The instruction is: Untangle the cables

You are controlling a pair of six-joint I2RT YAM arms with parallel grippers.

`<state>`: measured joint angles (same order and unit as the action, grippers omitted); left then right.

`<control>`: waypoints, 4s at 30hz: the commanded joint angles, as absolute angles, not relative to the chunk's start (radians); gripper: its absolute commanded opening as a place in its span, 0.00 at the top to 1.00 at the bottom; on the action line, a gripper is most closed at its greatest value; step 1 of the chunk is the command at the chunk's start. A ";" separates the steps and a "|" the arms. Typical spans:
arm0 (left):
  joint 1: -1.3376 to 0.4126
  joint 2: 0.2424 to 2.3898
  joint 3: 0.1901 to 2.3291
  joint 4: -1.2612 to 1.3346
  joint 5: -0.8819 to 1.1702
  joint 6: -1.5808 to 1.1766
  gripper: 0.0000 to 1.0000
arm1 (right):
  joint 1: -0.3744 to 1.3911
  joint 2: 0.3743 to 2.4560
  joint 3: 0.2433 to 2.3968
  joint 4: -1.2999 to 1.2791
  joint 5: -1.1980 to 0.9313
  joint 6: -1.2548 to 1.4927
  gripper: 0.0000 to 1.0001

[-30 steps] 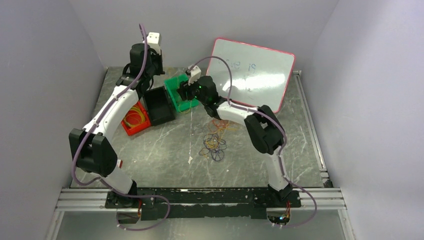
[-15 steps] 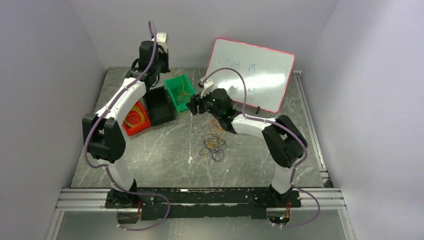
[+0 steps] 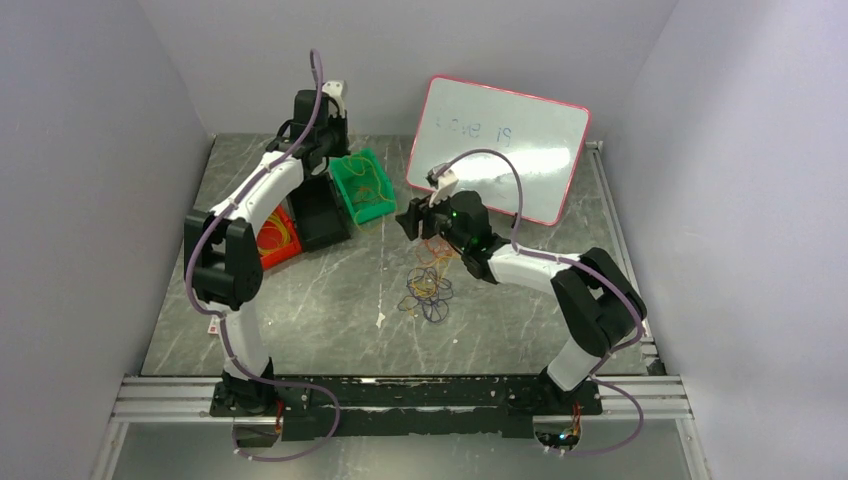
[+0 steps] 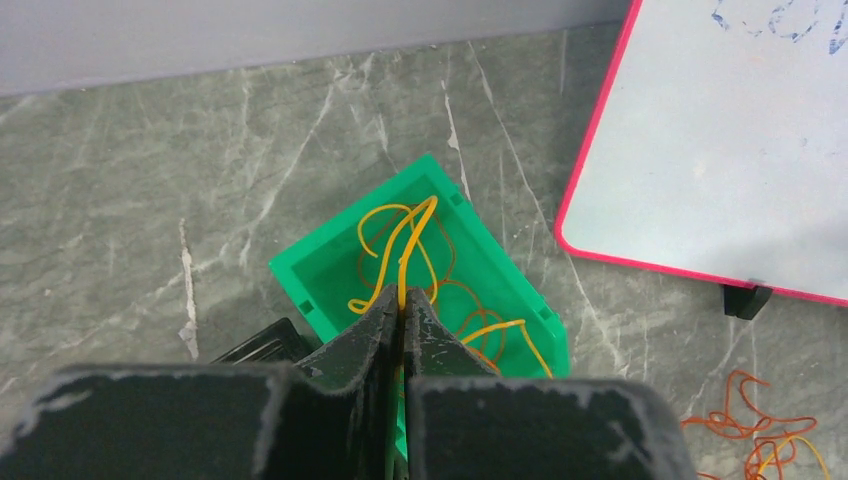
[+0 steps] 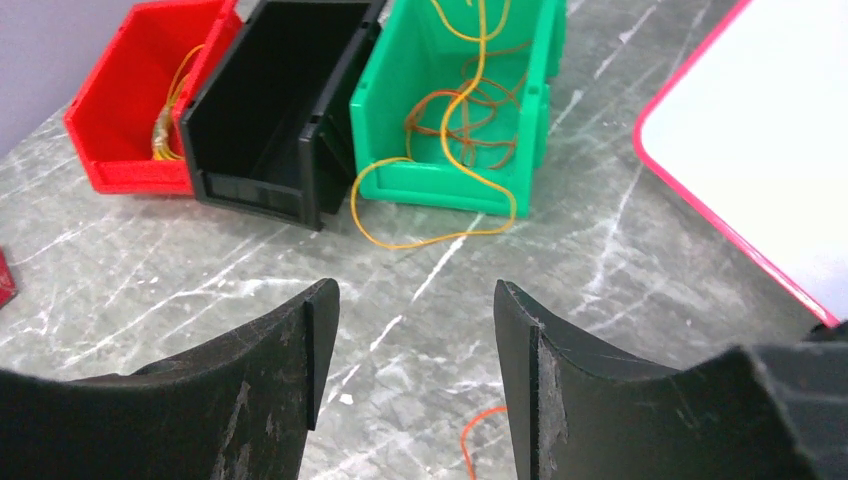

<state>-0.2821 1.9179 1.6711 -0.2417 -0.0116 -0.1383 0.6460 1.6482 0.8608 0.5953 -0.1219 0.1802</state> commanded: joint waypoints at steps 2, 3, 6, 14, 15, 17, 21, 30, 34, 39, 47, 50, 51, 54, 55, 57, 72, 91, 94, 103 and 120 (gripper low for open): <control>-0.272 1.977 1.717 -0.294 0.025 -0.181 0.93 | 0.621 1.615 0.825 0.612 -0.100 0.218 0.38; -0.271 1.997 1.733 -0.300 0.025 -0.182 0.93 | 0.620 1.612 0.818 0.612 -0.099 0.218 0.38; -0.266 2.068 1.797 -0.325 0.040 -0.181 0.91 | 0.619 1.599 0.799 0.605 -0.099 0.220 0.37; -0.251 2.148 1.871 -0.356 0.026 -0.188 0.45 | 0.617 1.558 0.726 0.614 -0.098 0.250 0.35; -0.249 2.139 1.861 -0.349 0.038 -0.191 0.42 | 0.616 1.560 0.719 0.618 -0.097 0.255 0.35; -0.245 2.112 1.840 -0.337 0.055 -0.194 0.39 | 0.612 1.575 0.721 0.621 -0.105 0.266 0.35; -0.244 2.045 1.801 -0.306 0.128 -0.186 0.30 | 0.582 1.634 0.757 0.637 -0.164 0.308 0.34; -0.242 1.877 1.698 -0.329 0.164 -0.152 0.25 | 0.563 1.822 0.948 0.574 -0.236 0.320 0.32; -0.242 1.735 1.558 -0.305 0.134 -0.160 0.27 | 0.562 1.913 1.049 0.514 -0.194 0.337 0.34; -0.243 1.538 1.347 -0.245 0.135 -0.190 0.30 | 0.563 2.006 1.135 0.467 -0.153 0.332 0.39; -0.242 1.343 1.160 -0.259 0.093 -0.219 0.31 | 0.560 2.131 1.225 0.462 -0.154 0.335 0.47; -0.242 1.297 1.124 -0.279 0.061 -0.214 0.31 | 0.560 2.164 1.250 0.466 -0.154 0.347 0.54; -0.242 1.285 1.116 -0.286 0.052 -0.211 0.31 | 0.560 2.171 1.253 0.470 -0.150 0.351 0.56; -0.242 1.260 1.098 -0.301 0.035 -0.202 0.31 | 0.559 2.189 1.261 0.483 -0.149 0.363 0.63; -0.242 1.255 1.094 -0.303 0.031 -0.200 0.31 | 0.560 2.194 1.260 0.489 -0.148 0.364 0.65; -0.242 1.247 1.086 -0.307 0.020 -0.195 0.31 | 0.560 2.198 1.254 0.503 -0.136 0.365 0.70; -0.242 1.198 1.039 -0.319 -0.033 -0.181 0.32 | 0.575 1.995 1.126 0.603 -0.158 0.256 1.00; -0.242 1.168 0.999 -0.349 -0.037 -0.181 0.33 | 0.642 2.224 1.528 0.488 -0.152 0.079 1.00; -0.241 1.165 0.999 -0.354 -0.038 -0.178 0.34 | 0.644 2.284 1.594 0.508 -0.164 0.055 1.00; -0.241 1.164 0.984 -0.352 -0.036 -0.179 0.35 | 0.645 2.381 1.705 0.584 -0.154 -0.015 1.00; -0.241 1.178 0.984 -0.354 -0.043 -0.167 0.36 | 0.647 2.522 1.804 0.702 -0.173 -0.271 1.00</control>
